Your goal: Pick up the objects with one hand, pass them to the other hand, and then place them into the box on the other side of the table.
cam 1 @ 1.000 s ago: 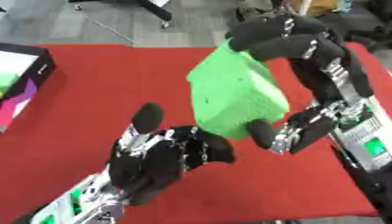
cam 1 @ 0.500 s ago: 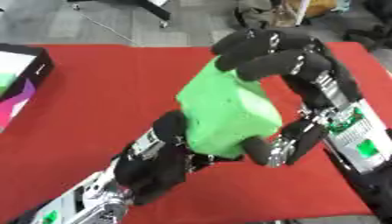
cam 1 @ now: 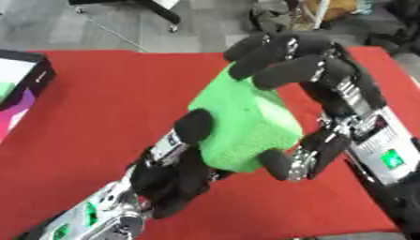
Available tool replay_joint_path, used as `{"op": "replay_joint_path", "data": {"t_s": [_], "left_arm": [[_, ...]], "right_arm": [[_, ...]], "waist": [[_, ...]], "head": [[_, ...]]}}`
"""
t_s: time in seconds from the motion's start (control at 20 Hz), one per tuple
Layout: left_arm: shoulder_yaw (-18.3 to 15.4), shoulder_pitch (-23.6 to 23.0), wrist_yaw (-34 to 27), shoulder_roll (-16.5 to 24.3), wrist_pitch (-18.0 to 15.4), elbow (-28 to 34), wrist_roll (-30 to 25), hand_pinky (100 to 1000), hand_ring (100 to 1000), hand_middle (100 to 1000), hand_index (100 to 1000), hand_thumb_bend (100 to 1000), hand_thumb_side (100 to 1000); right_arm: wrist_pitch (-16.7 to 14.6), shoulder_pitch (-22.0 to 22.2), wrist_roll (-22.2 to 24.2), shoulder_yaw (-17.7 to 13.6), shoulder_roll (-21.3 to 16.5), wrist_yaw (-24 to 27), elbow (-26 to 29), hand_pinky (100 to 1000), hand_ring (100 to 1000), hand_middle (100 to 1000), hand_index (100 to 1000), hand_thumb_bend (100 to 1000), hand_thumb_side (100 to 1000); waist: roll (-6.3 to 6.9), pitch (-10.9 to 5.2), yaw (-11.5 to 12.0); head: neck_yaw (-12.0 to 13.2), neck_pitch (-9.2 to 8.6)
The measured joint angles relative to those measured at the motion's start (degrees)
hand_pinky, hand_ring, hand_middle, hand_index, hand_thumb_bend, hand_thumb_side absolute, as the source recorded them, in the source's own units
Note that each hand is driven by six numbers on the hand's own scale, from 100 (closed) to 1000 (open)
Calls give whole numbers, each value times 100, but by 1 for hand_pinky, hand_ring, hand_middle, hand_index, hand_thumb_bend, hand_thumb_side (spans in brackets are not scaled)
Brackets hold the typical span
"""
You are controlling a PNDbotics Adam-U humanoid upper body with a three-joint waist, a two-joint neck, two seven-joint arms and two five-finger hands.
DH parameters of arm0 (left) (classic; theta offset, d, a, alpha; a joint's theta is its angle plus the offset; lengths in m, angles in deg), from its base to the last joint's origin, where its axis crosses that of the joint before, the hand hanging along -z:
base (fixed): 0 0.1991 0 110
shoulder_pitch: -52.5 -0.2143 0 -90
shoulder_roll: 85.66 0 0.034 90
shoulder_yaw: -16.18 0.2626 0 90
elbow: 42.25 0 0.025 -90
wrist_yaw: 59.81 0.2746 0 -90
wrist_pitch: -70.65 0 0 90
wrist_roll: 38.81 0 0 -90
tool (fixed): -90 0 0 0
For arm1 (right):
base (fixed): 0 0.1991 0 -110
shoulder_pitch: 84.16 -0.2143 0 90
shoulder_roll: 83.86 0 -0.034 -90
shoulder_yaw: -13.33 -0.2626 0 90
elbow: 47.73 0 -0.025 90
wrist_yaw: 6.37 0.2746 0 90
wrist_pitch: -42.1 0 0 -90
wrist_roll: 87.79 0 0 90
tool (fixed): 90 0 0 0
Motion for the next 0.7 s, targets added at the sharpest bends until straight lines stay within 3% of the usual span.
{"op": "replay_joint_path", "data": {"t_s": [0.4, 0.7], "left_arm": [[25, 143, -246, -158, -12, 1, 24, 935, 724, 667, 660, 535, 619], [21, 166, -308, -172, 10, 1, 7, 899, 582, 525, 547, 362, 516]], "right_arm": [[57, 47, -23, 74, 0, -11, 0, 770, 528, 652, 836, 100, 285], [68, 95, -35, 89, -2, -34, 15, 776, 534, 653, 842, 100, 319]], "waist": [[-7, 1, 16], [-29, 1, 16]], "head": [[-77, -15], [-85, -16]]}}
